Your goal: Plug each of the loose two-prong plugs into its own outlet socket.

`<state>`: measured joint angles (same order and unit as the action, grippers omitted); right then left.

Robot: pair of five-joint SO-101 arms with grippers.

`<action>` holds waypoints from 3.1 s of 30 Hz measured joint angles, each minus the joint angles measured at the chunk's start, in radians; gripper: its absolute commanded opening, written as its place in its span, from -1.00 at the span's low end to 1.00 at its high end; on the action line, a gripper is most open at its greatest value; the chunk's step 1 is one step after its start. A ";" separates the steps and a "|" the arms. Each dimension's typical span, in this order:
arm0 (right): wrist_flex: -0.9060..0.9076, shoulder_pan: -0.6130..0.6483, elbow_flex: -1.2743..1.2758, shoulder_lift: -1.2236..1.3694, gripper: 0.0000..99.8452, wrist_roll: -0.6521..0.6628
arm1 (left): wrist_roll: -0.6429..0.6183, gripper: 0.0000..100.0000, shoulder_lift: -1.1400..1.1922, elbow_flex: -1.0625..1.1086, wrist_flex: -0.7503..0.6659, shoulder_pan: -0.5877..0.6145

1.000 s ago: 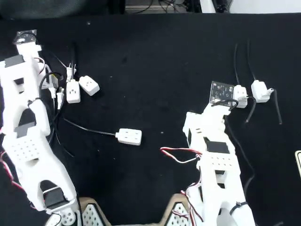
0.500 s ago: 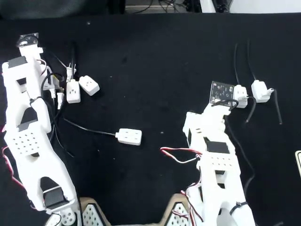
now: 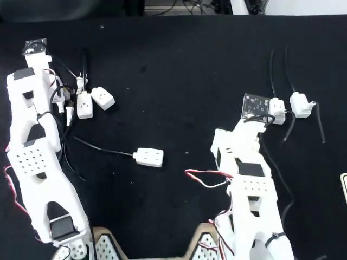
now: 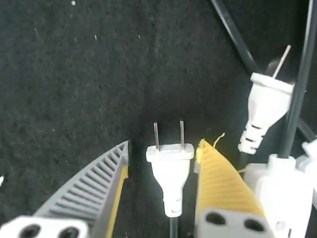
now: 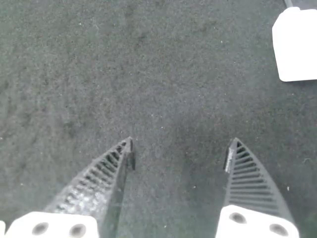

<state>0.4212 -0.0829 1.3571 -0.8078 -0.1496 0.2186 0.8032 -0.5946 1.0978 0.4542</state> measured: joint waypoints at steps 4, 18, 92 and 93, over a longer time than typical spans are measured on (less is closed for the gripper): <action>0.000 0.000 0.000 0.000 -0.43 0.000 | 0.000 -0.76 0.002 -0.003 0.000 0.000; 0.000 0.000 0.000 0.000 -0.43 0.000 | -0.002 -0.94 0.003 -0.051 0.115 -0.002; 0.000 0.210 0.000 0.000 -0.43 -0.006 | -0.333 -0.60 -1.114 1.287 -0.195 -0.810; 0.000 0.239 0.000 0.000 -0.43 -0.006 | -0.315 -0.60 -1.114 1.287 -0.175 -0.776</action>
<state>0.4212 0.1565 1.3571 -0.8078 -0.1557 -0.0959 -0.3107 0.6928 0.9229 -0.3222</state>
